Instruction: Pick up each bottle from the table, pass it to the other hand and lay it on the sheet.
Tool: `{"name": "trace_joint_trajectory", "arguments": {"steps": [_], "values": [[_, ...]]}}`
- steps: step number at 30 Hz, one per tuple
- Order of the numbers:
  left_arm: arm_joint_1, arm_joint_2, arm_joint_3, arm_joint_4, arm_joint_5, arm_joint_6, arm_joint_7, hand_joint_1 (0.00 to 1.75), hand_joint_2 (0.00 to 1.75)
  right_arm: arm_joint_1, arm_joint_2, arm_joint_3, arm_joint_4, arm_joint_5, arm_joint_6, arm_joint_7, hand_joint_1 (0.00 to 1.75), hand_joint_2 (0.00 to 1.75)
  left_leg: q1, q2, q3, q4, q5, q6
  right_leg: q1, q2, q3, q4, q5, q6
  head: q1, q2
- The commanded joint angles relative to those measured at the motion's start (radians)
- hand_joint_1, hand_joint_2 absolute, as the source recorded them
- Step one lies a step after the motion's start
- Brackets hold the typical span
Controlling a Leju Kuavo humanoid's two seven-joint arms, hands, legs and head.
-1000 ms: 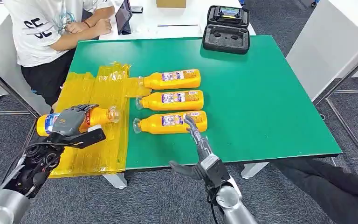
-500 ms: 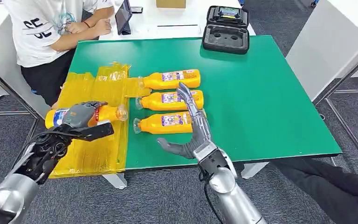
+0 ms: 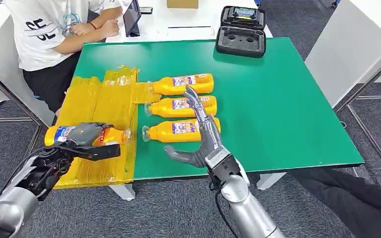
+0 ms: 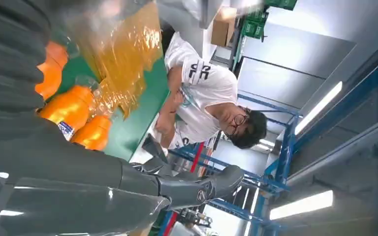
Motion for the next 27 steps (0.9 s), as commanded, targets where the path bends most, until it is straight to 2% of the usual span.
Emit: {"name": "trace_joint_trajectory", "arguments": {"steps": [1,14,16,17,18,19,20,27], "values": [[-0.009,0.018,0.008,0.093,0.066,-0.082,-0.036,1.75,1.75,-0.056,-0.008,0.037,0.097,-0.002,0.005,-0.006,0.00,1.75,0.000,0.004,0.005,-0.001,-0.002,0.000,0.000,0.003,0.004,-0.001,-0.001,0.000,0.000,0.000],[-0.039,0.016,0.034,0.179,0.068,-0.063,0.023,1.73,1.75,-0.099,0.002,0.049,0.128,-0.021,0.021,0.015,0.00,1.75,0.000,0.003,0.008,-0.001,-0.002,-0.001,0.001,0.002,0.007,-0.002,-0.001,0.000,0.000,0.000],[-0.030,0.024,0.023,0.184,0.055,-0.053,0.028,1.57,1.75,-0.105,0.002,0.049,0.135,-0.024,0.020,0.017,0.00,1.75,0.000,0.003,0.006,-0.001,-0.001,-0.001,0.000,0.003,0.004,-0.001,0.000,0.000,0.000,0.000],[-0.021,0.026,0.022,0.186,0.052,-0.049,0.030,1.40,1.75,-0.108,0.004,0.047,0.138,-0.028,0.019,0.020,0.00,1.75,0.000,0.005,0.009,-0.002,-0.002,-0.001,0.000,0.003,0.007,-0.002,-0.001,0.000,0.000,0.000],[-0.018,0.024,0.024,0.189,0.054,-0.052,0.028,0.61,1.75,-0.110,0.005,0.047,0.140,-0.029,0.019,0.020,0.00,1.75,0.000,0.004,0.007,-0.001,-0.001,-0.001,0.000,0.003,0.005,-0.001,0.000,0.000,0.000,0.000],[-0.008,0.014,0.032,0.190,0.063,-0.059,0.023,0.05,1.75,-0.110,0.005,0.047,0.143,-0.031,0.019,0.022,0.00,1.75,-0.001,0.003,0.006,-0.001,-0.001,-0.001,0.000,0.003,0.004,-0.001,0.000,0.000,0.000,0.000],[-0.006,0.014,0.023,0.190,0.052,-0.066,0.023,0.00,1.75,-0.108,0.005,0.048,0.145,-0.031,0.019,0.022,0.00,1.75,0.000,0.005,0.009,-0.002,-0.002,-0.001,0.000,0.003,0.008,-0.002,-0.001,0.000,0.000,0.000],[0.019,0.018,0.029,0.188,0.069,-0.109,-0.003,0.00,1.75,-0.108,0.004,0.041,0.161,-0.029,0.020,0.023,0.00,1.75,-0.001,0.005,0.010,-0.003,-0.002,-0.001,0.000,0.004,0.008,-0.002,0.000,0.000,0.000,0.000]]}}
